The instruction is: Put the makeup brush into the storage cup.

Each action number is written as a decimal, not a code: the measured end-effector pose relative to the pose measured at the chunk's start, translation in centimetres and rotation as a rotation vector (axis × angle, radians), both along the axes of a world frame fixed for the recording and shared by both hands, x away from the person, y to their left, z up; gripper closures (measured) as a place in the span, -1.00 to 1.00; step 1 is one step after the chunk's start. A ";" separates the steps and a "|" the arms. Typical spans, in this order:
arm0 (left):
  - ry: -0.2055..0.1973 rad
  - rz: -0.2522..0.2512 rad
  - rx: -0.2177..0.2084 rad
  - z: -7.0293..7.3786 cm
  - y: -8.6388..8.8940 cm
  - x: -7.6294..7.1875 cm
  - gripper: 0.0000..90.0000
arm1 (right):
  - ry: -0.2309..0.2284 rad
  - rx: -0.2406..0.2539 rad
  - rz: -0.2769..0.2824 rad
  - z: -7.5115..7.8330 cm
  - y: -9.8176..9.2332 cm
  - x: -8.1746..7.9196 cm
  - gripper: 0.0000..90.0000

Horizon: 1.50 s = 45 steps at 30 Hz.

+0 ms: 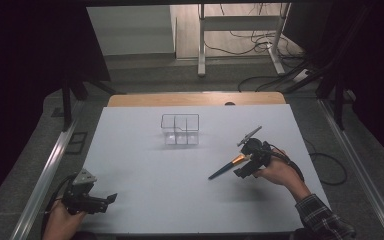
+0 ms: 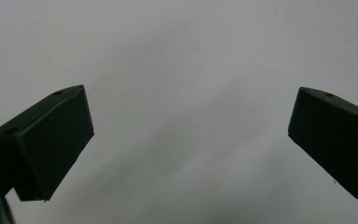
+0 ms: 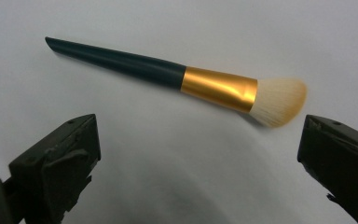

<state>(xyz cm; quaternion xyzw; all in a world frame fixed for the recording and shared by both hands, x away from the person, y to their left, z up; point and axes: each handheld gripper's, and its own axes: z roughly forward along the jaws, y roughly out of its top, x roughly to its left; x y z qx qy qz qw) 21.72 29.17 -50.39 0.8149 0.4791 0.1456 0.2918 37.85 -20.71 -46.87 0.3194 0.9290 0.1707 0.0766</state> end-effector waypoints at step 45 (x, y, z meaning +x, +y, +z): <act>0.010 -0.009 -0.008 0.0 0.0 0.1 -0.99 | 0.046 -0.058 0.122 -0.7 5.5 2.1 -0.97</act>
